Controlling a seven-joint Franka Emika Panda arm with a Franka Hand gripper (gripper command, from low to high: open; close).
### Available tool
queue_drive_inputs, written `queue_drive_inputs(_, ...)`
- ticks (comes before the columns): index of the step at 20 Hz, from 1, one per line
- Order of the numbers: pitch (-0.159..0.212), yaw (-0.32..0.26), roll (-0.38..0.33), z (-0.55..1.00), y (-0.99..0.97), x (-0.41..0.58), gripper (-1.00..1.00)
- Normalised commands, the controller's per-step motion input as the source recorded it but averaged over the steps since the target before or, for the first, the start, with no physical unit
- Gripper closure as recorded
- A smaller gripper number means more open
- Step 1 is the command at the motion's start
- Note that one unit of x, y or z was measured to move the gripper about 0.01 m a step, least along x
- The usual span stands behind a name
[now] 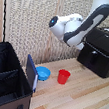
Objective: Please move the gripper into proximity with the fryer handle. Once close enough, gingerly grasp the handle and gently tug the fryer basket open in your direction.
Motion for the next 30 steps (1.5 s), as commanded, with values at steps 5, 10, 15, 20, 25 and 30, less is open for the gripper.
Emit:
queue_drive_inputs(5, -0.072, 0.098, -0.155, -0.33, -0.56, -0.426, -1.0)
queue_drive_inputs(10, -0.06, 0.118, -0.108, -0.3, -0.58, -0.405, -1.0)
queue_drive_inputs(15, -0.05, 0.15, -0.074, -0.3, -0.57, -0.234, -1.0)
queue_drive_inputs(20, -0.068, 0.162, -0.045, -0.24, -0.55, -0.089, -1.0)
queue_drive_inputs(25, -0.074, 0.172, -0.047, -0.19, -0.51, -0.003, -1.0)
queue_drive_inputs(30, -0.027, 0.166, -0.052, -0.17, -0.46, -0.026, -1.0)
